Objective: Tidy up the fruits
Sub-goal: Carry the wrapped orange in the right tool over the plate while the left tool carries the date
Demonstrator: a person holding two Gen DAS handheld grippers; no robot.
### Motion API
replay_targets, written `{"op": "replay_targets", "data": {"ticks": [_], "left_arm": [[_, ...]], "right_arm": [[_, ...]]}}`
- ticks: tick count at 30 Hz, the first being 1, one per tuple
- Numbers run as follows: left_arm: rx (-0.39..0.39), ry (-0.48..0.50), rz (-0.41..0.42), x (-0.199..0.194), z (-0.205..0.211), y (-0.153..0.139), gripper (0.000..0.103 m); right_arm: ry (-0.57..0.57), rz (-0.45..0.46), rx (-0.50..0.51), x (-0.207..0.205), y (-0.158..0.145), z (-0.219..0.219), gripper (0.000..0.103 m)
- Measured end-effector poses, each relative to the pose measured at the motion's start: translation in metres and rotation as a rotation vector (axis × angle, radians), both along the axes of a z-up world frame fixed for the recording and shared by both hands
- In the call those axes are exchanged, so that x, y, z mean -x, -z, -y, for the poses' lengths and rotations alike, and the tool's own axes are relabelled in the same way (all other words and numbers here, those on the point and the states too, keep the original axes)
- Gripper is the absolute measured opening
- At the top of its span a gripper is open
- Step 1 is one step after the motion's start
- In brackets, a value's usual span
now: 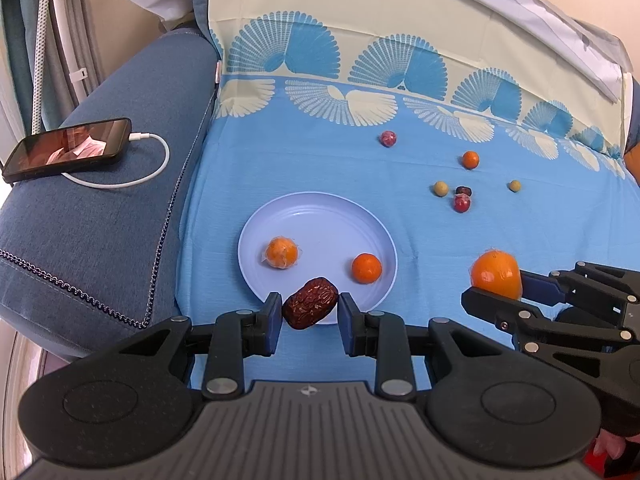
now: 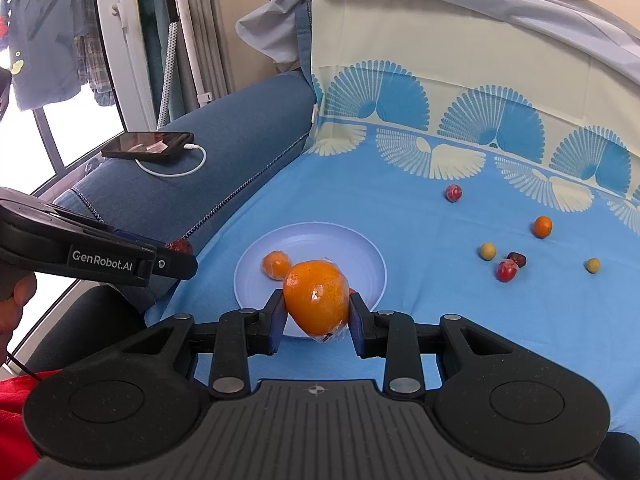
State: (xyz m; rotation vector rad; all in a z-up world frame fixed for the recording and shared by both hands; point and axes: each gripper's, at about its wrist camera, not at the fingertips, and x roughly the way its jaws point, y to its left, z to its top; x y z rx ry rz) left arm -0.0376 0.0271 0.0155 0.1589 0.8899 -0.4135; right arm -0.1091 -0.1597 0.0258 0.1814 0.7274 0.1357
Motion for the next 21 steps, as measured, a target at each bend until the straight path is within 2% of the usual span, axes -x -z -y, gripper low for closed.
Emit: {"op": "replay_targets", "data": {"ticks": [21], "left_arm": [[0.012,-0.039,0.004,-0.025,-0.003,-0.001,0.033]], "right_arm": [[0.003,-0.031,-0.003,-0.016,0.009,0.002,0.034]]}}
